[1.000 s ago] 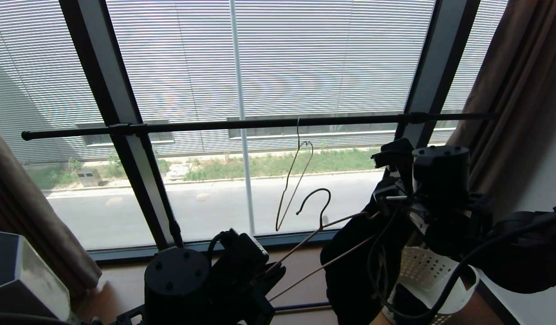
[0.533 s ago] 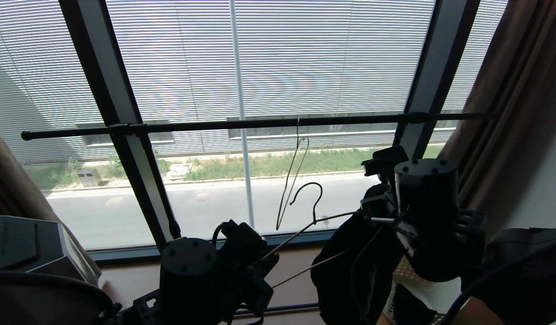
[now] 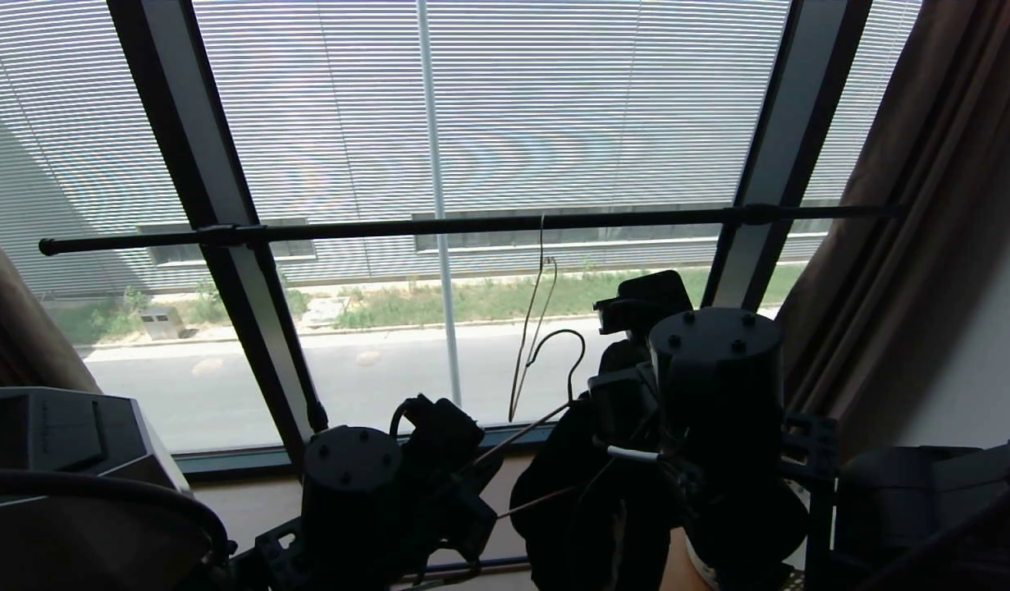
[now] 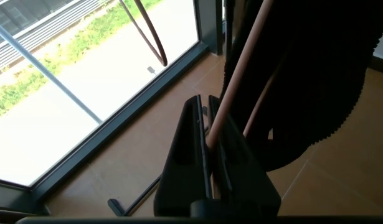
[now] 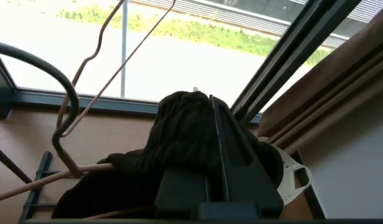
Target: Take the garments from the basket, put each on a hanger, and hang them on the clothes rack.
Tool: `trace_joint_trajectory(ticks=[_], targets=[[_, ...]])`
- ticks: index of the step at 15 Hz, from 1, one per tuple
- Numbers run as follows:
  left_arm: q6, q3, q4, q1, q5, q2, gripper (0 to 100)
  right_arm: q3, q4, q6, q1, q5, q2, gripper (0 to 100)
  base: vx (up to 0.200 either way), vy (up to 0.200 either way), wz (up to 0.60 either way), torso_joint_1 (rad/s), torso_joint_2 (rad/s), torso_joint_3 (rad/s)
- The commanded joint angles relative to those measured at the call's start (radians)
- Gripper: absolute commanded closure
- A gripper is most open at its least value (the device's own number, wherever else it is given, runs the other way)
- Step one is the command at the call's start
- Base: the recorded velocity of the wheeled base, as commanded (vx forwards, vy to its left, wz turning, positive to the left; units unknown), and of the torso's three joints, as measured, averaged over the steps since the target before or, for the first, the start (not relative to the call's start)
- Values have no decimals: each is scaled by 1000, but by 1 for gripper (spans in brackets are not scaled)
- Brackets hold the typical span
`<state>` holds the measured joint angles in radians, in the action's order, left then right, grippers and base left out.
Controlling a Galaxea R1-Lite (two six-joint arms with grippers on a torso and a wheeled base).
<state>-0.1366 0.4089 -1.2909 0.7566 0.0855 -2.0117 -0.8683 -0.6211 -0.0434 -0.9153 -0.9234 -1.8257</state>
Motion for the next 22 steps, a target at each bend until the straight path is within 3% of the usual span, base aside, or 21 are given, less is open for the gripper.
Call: trace_joint_trajectory(ticks=[1,4,7,8,12,22], targets=[[0,5,-1,0,0,-9,100,-37,0,-4,-39,0,-33,100,0,0,0,0,0,0],[3,-2,-2,0,0,-9,100,-35,1,-30,-42,-8,-26,100,0,0,0,0,0,0],[-1,-21,-44,7,22,-7,100,-15,0,-46,-5,-69,20,100,0,0,0,0,0,0],[-1,-21,-64,7,26,-10,100,-12,4,-46,-4,-72,36,0,0,0,0,0,0,0],[2,-29,-84,9,39,-5,100,8,7,-46,41,-71,77,0,0,0,0,0,0,0],[2,-33,-125,23,57,5,100,-58,7,-44,41,-74,-50,0,0,0,0,0,0,0]])
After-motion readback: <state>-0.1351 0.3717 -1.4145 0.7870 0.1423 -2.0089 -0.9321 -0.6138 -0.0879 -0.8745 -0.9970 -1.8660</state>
